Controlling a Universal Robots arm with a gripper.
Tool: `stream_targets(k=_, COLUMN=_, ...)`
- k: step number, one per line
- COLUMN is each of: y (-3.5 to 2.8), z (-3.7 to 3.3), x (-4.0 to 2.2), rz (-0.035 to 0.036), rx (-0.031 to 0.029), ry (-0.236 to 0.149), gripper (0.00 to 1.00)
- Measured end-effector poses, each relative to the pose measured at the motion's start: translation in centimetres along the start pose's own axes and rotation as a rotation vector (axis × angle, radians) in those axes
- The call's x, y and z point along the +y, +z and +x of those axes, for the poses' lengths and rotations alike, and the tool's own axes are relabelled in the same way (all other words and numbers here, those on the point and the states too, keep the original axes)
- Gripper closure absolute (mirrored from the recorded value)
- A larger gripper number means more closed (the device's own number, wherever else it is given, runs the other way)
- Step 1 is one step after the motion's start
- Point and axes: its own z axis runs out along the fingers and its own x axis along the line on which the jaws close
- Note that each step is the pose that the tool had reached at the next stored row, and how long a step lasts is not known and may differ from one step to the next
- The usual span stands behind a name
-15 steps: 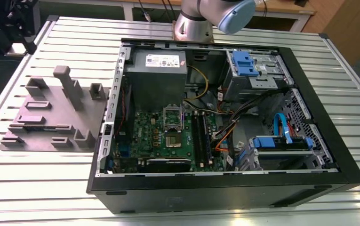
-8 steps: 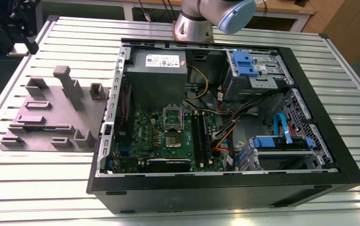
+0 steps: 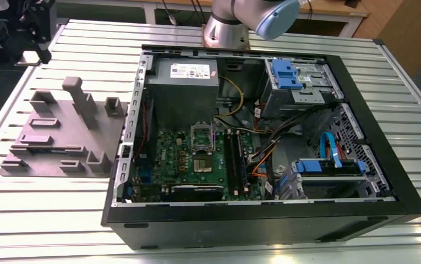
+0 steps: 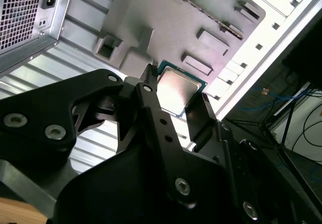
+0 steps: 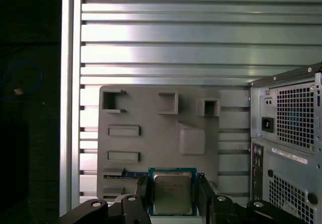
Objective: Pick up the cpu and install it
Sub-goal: 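Pick up the cpu and move it towards the insertion slot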
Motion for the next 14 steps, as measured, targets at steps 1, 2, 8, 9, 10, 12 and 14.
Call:
stream_targets(k=1, y=0.0, z=-0.14, x=0.0, rz=0.0001, rx=0.0, ry=0.0, gripper=0.53)
stream_targets(k=2, y=0.0, z=-0.24, x=0.0, rz=0.0, rx=0.0, ry=0.0, gripper=0.53)
stream_targets(k=8, y=0.0, z=-0.67, x=0.01, rz=0.0, rx=0.0, ry=0.0, gripper=0.53)
stream_targets(k=9, y=0.0, z=-0.72, x=0.01, rz=0.0001, rx=0.0, ry=0.0, gripper=0.53)
stream_targets(k=10, y=0.0, z=-0.77, x=0.01, rz=0.0, rx=0.0, ry=0.0, gripper=0.53)
stream_targets(k=12, y=0.0, z=-0.89, x=0.01, rz=0.0001, rx=0.0, ry=0.0, gripper=0.53)
stream_targets(k=14, y=0.0, z=-0.9, x=0.01, rz=-0.0003, rx=0.0001, ry=0.0, gripper=0.53)
